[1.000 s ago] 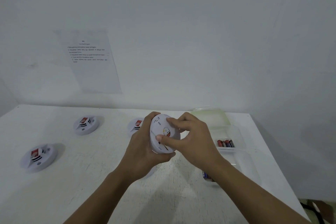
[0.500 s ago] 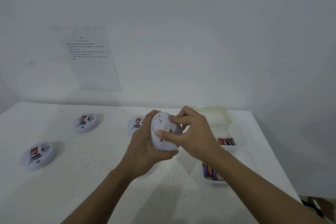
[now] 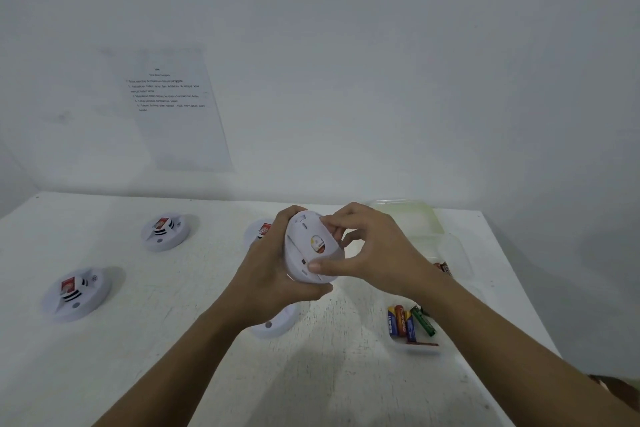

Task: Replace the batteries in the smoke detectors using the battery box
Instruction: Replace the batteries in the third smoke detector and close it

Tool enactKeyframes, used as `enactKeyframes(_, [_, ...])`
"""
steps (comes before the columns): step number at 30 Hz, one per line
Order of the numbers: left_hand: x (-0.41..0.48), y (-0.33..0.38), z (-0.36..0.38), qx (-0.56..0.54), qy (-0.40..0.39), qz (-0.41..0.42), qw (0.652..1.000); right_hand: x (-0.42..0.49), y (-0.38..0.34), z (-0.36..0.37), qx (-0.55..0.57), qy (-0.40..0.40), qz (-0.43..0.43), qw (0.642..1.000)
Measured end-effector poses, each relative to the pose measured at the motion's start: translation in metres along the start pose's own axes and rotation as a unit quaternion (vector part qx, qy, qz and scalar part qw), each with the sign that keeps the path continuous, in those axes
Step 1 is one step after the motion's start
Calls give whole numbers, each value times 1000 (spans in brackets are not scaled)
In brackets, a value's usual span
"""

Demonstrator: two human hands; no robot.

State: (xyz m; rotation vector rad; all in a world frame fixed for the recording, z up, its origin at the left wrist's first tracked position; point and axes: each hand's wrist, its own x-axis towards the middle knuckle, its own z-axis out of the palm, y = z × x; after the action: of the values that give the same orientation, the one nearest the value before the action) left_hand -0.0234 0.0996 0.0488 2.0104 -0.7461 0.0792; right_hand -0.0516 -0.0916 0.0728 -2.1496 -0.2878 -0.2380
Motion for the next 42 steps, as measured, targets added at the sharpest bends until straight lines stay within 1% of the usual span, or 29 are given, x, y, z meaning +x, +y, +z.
enactKeyframes(7, [1, 0, 0, -30, -21, 0, 999, -1, -3, -3, -43, 6, -37, 998])
enactKeyframes(12, [2, 0, 0, -30, -10, 6, 999, 1, 4, -4, -35, 10, -41, 998])
enactKeyframes(14, [4, -1, -2, -25, -2, 16, 1000, 0, 8, -4, -26, 29, -37, 999])
enactKeyframes(17, [6, 1, -5, -22, 6, 37, 999, -7, 11, 0, -3, 79, -38, 996])
enactKeyframes(20, [8, 4, -7, -38, 22, 54, 998, -15, 11, 9, -19, 122, -55, 991])
enactKeyframes(25, [12, 5, -7, -35, 42, 58, 997, -15, 12, 13, -3, 109, -67, 992])
enactKeyframes(29, [13, 0, -4, -28, 46, 55, 997, -12, 17, 12, -16, 145, -106, 984])
enactKeyframes(32, [15, -1, -5, -31, 39, 60, 997, -11, 19, 13, -1, 165, -118, 979])
enactKeyframes(35, [16, 1, -5, -35, 40, 67, 996, -9, 17, 13, -2, 179, -118, 977])
enactKeyframes(38, [17, 2, -2, -45, 57, 60, 996, -6, 17, 14, 19, 182, -98, 978])
enactKeyframes(42, [18, 1, 1, -58, 61, 50, 995, -8, 21, 21, 7, 193, -88, 977])
